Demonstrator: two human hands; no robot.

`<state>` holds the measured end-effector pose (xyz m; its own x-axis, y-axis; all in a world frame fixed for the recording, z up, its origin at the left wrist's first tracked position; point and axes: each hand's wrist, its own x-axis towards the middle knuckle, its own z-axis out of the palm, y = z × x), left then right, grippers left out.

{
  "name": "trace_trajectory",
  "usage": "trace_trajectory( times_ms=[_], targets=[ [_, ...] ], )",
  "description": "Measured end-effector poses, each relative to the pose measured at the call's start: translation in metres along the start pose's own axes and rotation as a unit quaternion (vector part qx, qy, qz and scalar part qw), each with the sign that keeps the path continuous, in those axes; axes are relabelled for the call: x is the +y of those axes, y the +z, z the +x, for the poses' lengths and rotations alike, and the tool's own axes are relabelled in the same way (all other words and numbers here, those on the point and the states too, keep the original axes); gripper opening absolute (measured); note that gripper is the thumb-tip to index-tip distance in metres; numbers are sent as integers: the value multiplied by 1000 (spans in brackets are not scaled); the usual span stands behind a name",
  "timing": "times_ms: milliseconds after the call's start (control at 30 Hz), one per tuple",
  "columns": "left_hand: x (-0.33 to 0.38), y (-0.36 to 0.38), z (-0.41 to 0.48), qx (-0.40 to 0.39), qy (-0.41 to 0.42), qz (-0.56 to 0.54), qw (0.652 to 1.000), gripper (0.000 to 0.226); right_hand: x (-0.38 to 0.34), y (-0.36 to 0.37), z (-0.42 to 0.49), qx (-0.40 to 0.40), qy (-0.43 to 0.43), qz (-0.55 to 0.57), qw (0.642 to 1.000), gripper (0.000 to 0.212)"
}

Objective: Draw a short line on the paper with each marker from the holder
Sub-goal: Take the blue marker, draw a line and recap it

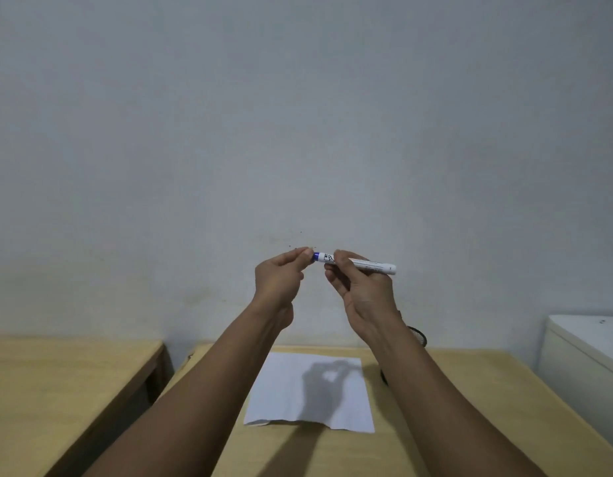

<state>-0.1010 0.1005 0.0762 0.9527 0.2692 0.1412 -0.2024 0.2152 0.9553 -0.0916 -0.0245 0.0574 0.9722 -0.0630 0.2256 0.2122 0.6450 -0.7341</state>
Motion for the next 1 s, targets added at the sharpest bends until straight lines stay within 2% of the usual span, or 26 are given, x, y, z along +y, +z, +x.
trace_trajectory(
  times_ms=[167,267,467,567,633,700,767,900,1000],
  targets=[
    [7,-24,-2,32,-25,-11,999,8,13,11,-10,-44,-44,-66,996,10],
    [7,-42,5,40,-26,15,999,9,17,8,-11,-46,-64,-99,992,11],
    [-25,-84,24,25,42,123,991,3,36,-11,-7,-25,-39,-96,994,8],
    [-63,-114,41,36,49,269,961,5,51,-24,-5,-24,-16,-99,995,16],
    [-89,-133,50,71,38,383,920,3,62,-32,-2,-25,1,-103,994,17],
    [-112,-148,56,77,40,447,890,10,74,-38,1,-24,15,-111,993,20],
    [-129,-160,62,72,25,481,873,15,85,-44,5,-22,27,-124,992,21],
    [-152,-171,67,73,14,528,846,8,104,-50,11,-16,52,-136,989,16],
    [-165,-175,70,80,3,522,849,6,116,-54,17,-13,69,-138,988,18]
  ],
)
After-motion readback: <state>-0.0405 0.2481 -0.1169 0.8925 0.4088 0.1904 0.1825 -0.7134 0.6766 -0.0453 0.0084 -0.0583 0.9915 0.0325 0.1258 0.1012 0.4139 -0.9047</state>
